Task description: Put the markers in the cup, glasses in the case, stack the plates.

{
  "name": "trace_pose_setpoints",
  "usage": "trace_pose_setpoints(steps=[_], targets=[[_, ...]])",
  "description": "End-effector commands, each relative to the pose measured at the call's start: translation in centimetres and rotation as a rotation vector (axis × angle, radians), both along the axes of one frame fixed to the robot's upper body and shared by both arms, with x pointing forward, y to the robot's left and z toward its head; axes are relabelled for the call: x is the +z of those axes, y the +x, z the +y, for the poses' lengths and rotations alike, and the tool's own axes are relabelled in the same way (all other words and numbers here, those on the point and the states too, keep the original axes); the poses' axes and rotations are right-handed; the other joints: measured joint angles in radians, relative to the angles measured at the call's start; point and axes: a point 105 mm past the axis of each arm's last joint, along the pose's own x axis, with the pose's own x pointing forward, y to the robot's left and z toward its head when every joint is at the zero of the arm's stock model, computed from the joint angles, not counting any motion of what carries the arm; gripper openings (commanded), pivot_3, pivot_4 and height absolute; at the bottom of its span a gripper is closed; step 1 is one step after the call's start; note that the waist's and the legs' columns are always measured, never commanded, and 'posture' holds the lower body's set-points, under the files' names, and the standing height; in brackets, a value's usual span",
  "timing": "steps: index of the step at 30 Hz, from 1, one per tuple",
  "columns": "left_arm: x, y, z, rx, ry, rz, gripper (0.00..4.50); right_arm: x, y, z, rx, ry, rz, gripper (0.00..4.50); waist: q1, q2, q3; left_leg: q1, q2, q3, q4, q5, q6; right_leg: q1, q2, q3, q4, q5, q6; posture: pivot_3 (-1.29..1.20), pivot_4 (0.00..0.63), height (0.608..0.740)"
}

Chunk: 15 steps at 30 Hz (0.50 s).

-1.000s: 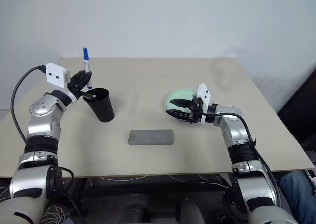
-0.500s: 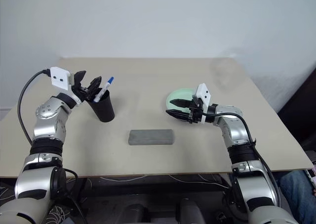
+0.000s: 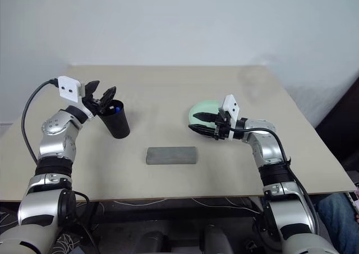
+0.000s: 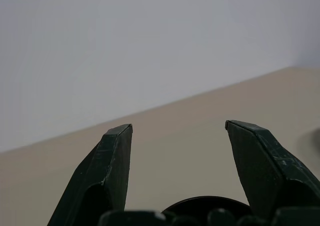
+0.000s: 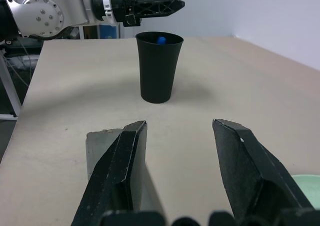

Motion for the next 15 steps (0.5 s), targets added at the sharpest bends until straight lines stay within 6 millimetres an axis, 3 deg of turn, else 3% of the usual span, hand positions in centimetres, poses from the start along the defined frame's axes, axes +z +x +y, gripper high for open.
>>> trace_pose_setpoints(steps=[1, 6, 10, 15], targets=[[3.2, -1.5, -0.4, -0.098, -0.109, -0.08, 3.11, 1.5, -0.1, 0.0, 0.008, 0.024, -0.053, 2.29, 0.0, 0.0, 0.0, 0.0, 0.0, 0.0, 0.0, 0.0, 0.0, 0.0, 0.0, 0.0, 0.0, 0.0, 0.0, 0.0, 0.0, 0.721], [2.6, -4.3, -2.9, -0.253, -0.129, -0.02, 3.11, 1.3, 0.1, -0.3, -0.018, 0.034, -0.041, 2.29, -0.002, 0.0, 0.0, 0.001, 0.0, 0.0, -0.001, 0.0, 0.0, 0.0, 0.0, 0.001, -0.001, 0.0, 0.0, 0.0, 0.0, 0.721], [0.4, -6.6, -6.0, -0.339, -0.116, 0.053, 3.11, 0.4, 0.8, -1.7, -0.113, 0.049, -0.011, 2.29, 0.001, 0.0, 0.0, 0.001, 0.0, 0.0, -0.002, 0.0, 0.0, 0.0, 0.0, 0.001, 0.0, 0.0, 0.0, 0.0, 0.0, 0.721], [-2.5, -7.1, -7.8, -0.282, -0.085, 0.088, 3.11, -0.5, 0.6, -3.3, -0.181, 0.041, 0.009, 2.29, 0.002, 0.0, 0.0, 0.002, -0.001, 0.0, -0.001, 0.0, 0.0, 0.002, -0.001, 0.001, -0.001, 0.0, 0.0, 0.0, 0.0, 0.721]])
